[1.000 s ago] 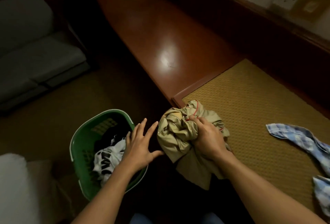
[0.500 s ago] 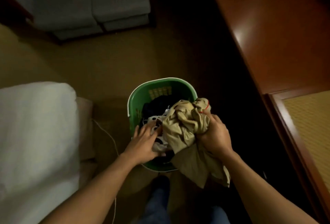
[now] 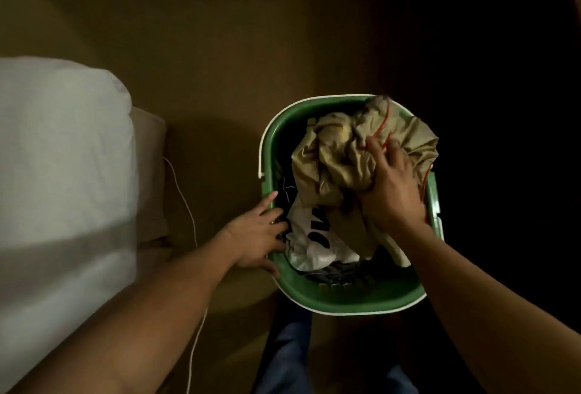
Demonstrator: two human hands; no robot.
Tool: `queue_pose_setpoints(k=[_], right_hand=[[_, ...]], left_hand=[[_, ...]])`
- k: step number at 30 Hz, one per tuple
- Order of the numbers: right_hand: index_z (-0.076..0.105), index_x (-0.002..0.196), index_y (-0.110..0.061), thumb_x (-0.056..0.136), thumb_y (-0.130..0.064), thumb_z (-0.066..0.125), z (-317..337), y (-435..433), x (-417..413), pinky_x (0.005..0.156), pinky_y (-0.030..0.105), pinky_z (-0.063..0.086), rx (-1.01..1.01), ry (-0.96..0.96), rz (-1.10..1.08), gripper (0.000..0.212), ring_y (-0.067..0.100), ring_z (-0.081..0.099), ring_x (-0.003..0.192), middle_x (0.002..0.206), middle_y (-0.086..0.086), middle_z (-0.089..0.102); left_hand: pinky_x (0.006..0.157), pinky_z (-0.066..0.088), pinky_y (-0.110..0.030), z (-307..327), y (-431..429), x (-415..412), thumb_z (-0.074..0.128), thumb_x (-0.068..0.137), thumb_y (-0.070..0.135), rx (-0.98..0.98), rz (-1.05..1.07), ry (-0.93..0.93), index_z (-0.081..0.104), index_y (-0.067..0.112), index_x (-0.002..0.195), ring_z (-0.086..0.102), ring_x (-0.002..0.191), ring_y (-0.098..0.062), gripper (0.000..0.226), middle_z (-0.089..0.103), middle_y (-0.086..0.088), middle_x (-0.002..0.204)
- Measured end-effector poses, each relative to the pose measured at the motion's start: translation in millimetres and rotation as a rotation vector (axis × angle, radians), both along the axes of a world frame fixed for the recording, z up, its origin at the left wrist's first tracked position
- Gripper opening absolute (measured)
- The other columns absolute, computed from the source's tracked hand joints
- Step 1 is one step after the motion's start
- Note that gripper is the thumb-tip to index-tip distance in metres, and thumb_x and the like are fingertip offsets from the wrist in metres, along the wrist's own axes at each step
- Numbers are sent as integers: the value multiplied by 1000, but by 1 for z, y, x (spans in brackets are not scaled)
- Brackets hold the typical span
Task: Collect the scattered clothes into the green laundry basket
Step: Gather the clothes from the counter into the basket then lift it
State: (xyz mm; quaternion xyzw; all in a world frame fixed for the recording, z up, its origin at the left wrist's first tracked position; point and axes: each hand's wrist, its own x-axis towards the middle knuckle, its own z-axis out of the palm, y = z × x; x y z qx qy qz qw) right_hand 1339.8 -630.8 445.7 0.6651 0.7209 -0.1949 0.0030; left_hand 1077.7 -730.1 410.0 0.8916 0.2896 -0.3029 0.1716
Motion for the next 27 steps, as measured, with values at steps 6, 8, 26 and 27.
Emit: queue_pose_setpoints(k=[6,8,26,27], right_hand=[[-3,157,-43,81,-44,76,-99,-19,-10,121,58,20,-619,-136,175,110,43,-2,152,167,9,-14],[-6,158,-39,79,-40,79,-100,-12,-11,123,56,15,-676,-168,224,116,45,-5,151,166,14,-16],[34,153,-30,91,-50,63,145,-66,56,116,39,35,-287,195,-95,71,23,37,144,159,2,35],[34,153,-30,92,-50,62,164,-74,64,116,38,35,-244,197,-129,70,22,38,143,158,1,36]], left_hand=[[113,-26,-62,-9,2,1,39,86,81,-43,64,-29,58,35,136,15,152,-36,70,38,-6,154],[113,-27,-61,-7,3,0,41,86,80,-68,85,-28,59,37,135,13,152,-35,68,36,-5,156],[123,16,-53,130,-9,99,53,95,59,-52,925,-473,38,44,149,16,150,-24,58,17,5,164],[124,14,-52,145,-7,108,52,95,61,-45,922,-499,35,45,150,12,151,-23,60,12,7,166]])
